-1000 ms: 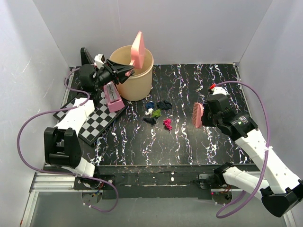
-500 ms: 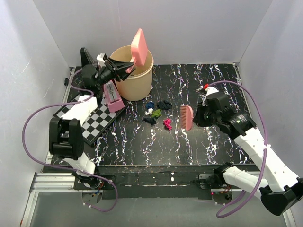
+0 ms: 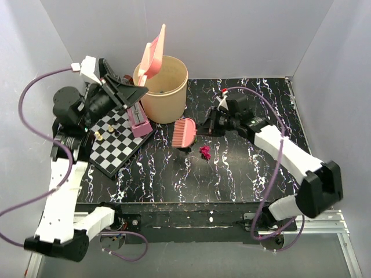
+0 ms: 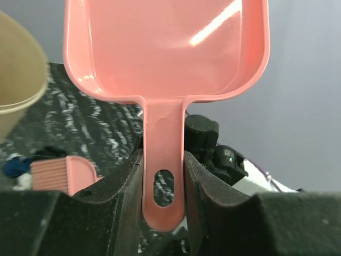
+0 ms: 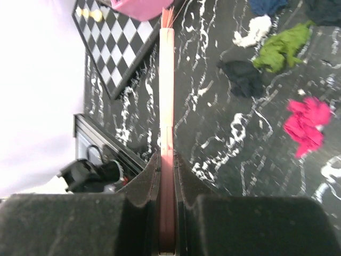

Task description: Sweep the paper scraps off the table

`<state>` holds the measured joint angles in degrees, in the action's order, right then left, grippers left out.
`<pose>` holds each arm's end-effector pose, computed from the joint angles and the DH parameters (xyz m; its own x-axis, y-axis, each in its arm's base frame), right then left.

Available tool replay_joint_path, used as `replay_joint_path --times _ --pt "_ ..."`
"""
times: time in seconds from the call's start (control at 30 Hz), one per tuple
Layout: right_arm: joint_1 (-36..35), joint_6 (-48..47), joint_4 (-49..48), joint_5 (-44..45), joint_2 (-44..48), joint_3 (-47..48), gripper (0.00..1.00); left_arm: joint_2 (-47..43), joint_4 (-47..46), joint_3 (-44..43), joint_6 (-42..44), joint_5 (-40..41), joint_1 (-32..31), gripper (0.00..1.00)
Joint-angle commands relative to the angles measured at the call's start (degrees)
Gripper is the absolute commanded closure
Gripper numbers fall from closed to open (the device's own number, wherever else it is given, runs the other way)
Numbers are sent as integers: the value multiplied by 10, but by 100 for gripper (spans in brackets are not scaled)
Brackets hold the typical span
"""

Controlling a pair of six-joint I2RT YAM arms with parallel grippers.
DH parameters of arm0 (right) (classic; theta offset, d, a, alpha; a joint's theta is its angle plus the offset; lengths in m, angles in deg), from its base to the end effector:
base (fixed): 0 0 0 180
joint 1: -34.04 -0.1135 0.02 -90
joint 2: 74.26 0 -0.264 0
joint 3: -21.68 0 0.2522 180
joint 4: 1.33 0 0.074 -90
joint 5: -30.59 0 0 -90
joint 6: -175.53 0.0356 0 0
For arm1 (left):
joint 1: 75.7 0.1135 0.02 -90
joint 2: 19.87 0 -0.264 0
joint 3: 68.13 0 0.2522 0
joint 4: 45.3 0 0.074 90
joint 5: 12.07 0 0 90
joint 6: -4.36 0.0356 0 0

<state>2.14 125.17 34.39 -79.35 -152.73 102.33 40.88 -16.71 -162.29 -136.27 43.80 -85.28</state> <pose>0.2558 0.1735 0.3224 -0.8321 0.1885 -0.5216 -0.2691 0.6852 0.6768 0.1985 -0.0538 0.4914 -0.4801 -0.5679 -0.6685 0.5011 0.4479 -0.7404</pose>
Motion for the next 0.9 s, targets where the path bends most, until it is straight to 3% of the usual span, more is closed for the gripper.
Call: replay_joint_path --times 0.0,0.23,0.43,0.87 --pt "0 127 -141 -29 -75 53 99 -69 179 25 159 121 1 100" --pt "1 195 -119 10 -226 151 99 -164 231 94 194 202 1 100" --pt "0 177 58 66 -336 274 99 -179 258 119 207 204 1 100" --pt "1 92 265 342 -217 193 99 -190 263 190 217 176 1 100"
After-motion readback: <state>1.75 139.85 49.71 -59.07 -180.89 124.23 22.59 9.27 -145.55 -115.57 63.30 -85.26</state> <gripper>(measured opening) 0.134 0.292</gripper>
